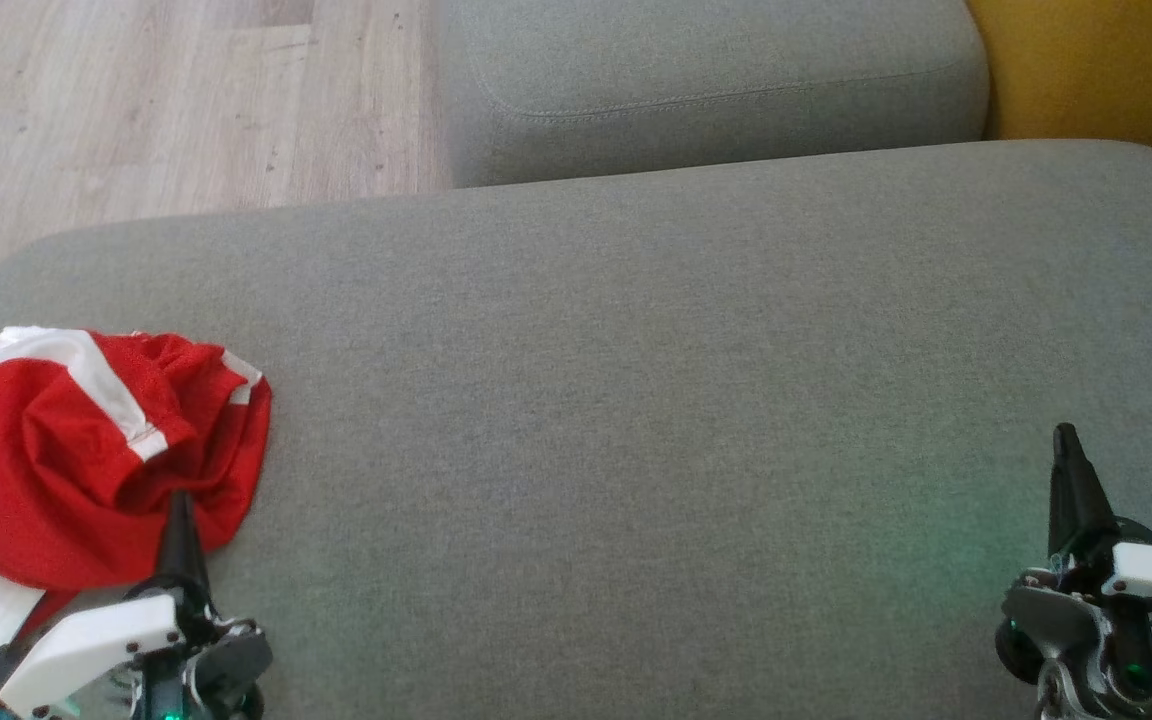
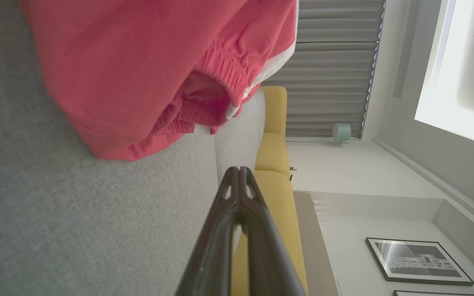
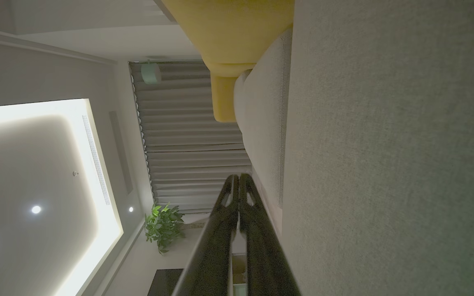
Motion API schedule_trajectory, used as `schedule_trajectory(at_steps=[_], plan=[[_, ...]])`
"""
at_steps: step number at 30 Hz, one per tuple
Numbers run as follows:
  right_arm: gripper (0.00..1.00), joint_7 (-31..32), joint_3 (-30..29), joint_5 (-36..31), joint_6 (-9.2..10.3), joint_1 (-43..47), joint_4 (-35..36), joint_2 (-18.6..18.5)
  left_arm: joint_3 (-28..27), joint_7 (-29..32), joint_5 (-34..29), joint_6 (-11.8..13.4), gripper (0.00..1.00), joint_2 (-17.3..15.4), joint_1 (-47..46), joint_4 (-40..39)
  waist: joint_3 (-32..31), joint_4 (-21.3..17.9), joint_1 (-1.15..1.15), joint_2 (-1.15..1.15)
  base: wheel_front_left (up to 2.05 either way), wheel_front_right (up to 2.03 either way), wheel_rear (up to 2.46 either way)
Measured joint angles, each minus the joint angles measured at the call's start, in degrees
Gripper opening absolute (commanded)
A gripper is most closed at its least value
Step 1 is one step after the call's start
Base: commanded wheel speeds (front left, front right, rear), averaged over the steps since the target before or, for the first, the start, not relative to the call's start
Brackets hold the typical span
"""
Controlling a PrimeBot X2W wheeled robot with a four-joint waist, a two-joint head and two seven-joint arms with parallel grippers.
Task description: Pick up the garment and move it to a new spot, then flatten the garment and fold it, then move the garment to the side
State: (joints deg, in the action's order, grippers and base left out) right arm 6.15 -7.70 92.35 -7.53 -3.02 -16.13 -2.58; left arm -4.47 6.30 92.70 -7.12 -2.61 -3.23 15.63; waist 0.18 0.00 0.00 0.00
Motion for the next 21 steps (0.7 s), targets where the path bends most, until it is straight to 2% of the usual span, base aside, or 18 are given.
schedule_trajectory(at_steps=[21], plan=[[0.0,0.0,0.0,0.0,0.0,0.0,0.0,0.0,0.0,0.0,0.0,0.0,0.0,0.0,0.0,0.0,0.0,0.0,0.0,0.0,0.0,0.0,0.0]])
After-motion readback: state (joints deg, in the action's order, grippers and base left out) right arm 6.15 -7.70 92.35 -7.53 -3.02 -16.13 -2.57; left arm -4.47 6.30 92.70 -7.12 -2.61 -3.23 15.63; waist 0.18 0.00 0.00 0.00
